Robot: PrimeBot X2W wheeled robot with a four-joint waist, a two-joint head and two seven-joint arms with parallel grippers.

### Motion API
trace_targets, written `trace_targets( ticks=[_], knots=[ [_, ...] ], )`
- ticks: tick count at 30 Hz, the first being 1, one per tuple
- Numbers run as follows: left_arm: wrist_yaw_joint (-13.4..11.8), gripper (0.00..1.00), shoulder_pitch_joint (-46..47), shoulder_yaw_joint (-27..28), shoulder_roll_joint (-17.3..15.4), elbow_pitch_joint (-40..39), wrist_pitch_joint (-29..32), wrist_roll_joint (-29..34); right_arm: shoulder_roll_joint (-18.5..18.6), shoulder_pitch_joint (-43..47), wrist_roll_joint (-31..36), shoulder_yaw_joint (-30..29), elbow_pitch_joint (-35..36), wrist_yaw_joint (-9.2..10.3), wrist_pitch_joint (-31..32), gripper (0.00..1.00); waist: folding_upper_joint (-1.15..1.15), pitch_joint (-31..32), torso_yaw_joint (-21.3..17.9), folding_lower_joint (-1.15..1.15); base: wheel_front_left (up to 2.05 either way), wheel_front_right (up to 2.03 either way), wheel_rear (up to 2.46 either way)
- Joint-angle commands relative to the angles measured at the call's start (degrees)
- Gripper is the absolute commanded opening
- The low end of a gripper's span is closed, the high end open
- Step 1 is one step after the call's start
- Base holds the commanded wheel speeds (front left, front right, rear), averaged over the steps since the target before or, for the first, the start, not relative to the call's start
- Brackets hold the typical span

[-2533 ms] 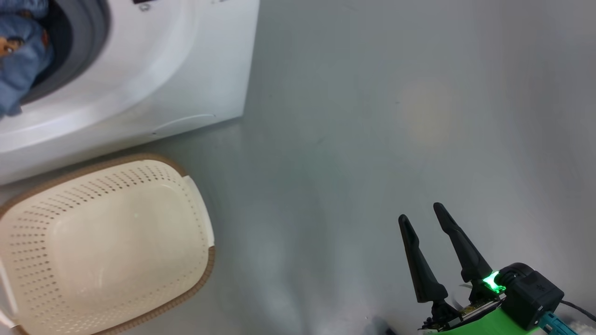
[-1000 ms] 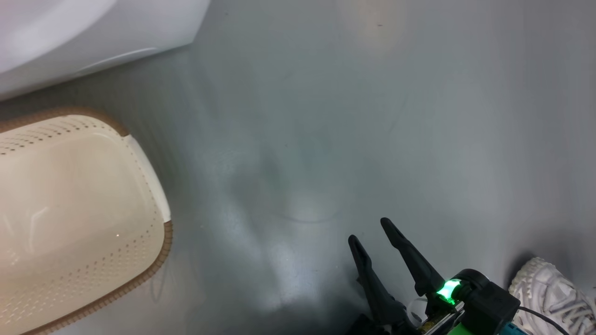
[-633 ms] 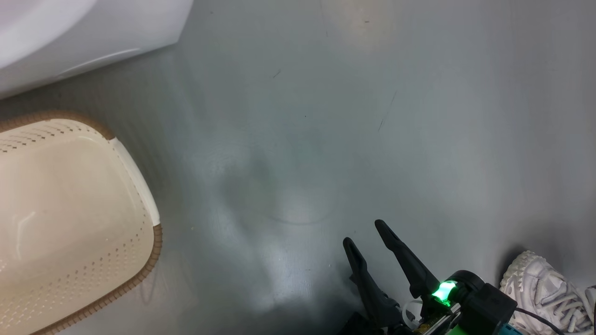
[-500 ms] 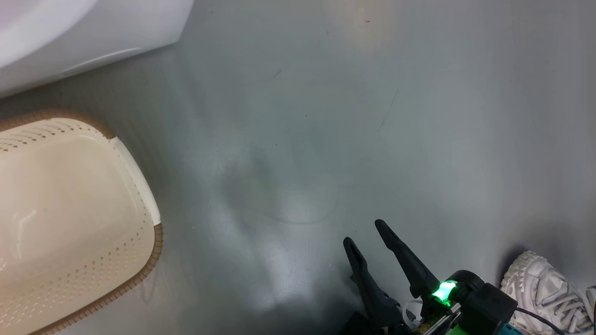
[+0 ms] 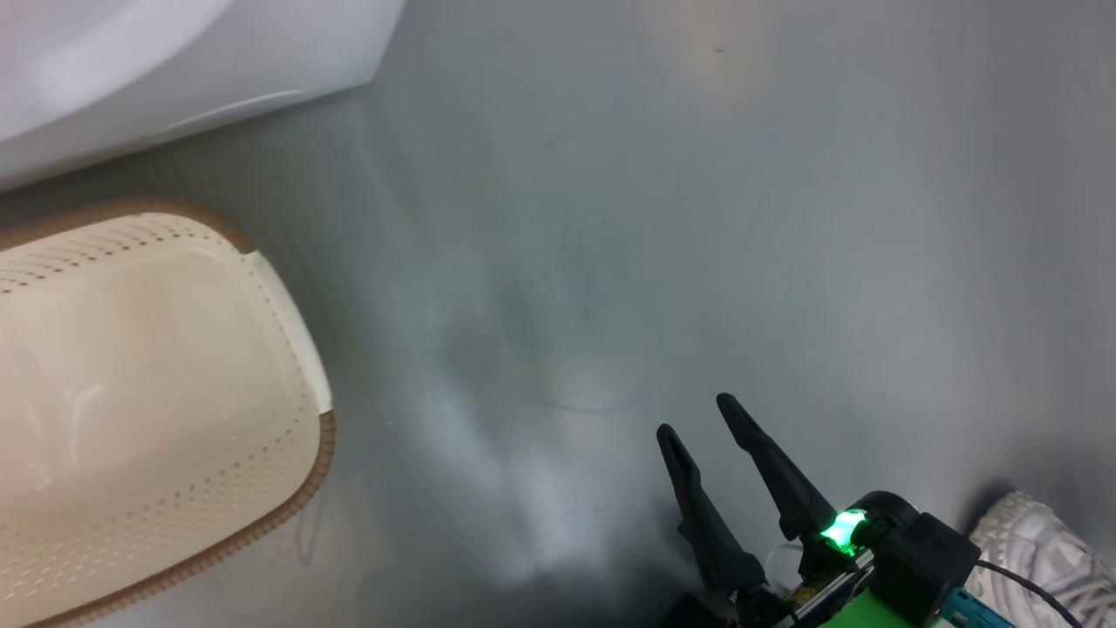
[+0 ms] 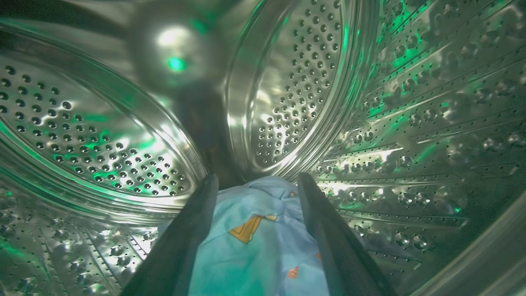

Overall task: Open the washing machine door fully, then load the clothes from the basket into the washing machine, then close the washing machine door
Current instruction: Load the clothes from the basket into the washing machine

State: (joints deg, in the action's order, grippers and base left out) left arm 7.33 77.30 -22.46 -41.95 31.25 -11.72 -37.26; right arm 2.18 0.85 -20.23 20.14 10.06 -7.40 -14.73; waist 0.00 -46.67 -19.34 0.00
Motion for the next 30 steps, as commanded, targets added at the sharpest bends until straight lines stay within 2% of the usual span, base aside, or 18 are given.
trace_targets(
  ticks=[1, 21, 30],
  knots=[
    [0.1, 1.00, -1.1, 1.1, -2.1, -1.1, -0.5, -0.3, 0.7, 0.3, 0.3, 0.9, 0.6, -0.09, -0.3, 1.00, 0.00, 0.8, 1.1, 0.00, 0.00, 0.00, 0.00],
    [0.1, 1.00, -8.4, -3.0, 6.4, 0.3, -3.2, -0.8, 0.7, -4.2, 3.4, -3.3, -4.3, -0.09, -0.3, 1.00, 0.00, 8.7, 8.8, 0.00, 0.00, 0.00, 0.00],
    [0.1, 1.00, -15.9, -0.2, 10.1, -4.8, -3.3, 0.2, 0.7, -5.7, 3.5, -4.8, -6.2, -0.09, -0.3, 1.00, 0.00, 12.5, 11.9, 0.00, 0.00, 0.00, 0.00]
  ],
)
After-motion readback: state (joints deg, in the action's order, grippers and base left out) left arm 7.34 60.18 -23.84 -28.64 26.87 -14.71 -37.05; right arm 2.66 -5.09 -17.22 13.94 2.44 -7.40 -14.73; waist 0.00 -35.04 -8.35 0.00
